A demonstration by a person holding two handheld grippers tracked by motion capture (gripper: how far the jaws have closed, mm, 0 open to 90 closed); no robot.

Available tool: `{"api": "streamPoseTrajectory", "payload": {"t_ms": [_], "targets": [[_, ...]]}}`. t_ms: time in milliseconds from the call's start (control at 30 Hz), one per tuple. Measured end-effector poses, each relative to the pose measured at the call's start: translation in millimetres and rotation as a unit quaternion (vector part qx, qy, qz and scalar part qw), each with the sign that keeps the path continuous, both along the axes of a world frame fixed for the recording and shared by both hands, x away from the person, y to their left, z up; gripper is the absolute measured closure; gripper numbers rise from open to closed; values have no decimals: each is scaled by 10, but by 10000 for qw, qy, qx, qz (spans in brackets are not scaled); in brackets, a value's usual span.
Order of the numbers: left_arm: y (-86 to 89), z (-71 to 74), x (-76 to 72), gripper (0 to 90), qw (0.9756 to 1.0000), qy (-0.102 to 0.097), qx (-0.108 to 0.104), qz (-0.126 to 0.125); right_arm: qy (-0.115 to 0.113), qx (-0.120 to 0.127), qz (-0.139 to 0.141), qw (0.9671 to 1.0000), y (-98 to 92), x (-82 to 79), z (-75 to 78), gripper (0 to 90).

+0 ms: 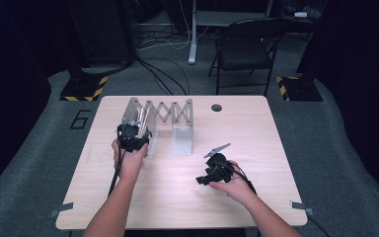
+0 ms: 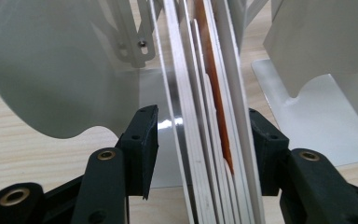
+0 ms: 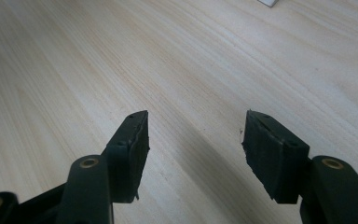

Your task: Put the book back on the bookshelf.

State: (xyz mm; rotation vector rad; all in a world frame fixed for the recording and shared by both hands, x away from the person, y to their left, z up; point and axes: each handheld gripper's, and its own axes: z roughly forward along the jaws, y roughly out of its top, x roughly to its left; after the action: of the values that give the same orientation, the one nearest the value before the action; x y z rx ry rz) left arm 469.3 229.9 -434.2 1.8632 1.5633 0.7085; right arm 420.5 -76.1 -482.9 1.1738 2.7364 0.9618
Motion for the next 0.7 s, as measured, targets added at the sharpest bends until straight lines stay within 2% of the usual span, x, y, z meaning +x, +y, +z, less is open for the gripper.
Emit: {"api": "streamPoseTrajectory", "payload": {"t_ms": [433,700], "targets": [[-13,114,-66,501,10000,-46,-57,-47,3,-4,-11,10000,4,-1,-3,406],[27,230,-130,506,9996,-242,-148,-60,38,-27,-13,10000,5,-3,-4,405]]}}
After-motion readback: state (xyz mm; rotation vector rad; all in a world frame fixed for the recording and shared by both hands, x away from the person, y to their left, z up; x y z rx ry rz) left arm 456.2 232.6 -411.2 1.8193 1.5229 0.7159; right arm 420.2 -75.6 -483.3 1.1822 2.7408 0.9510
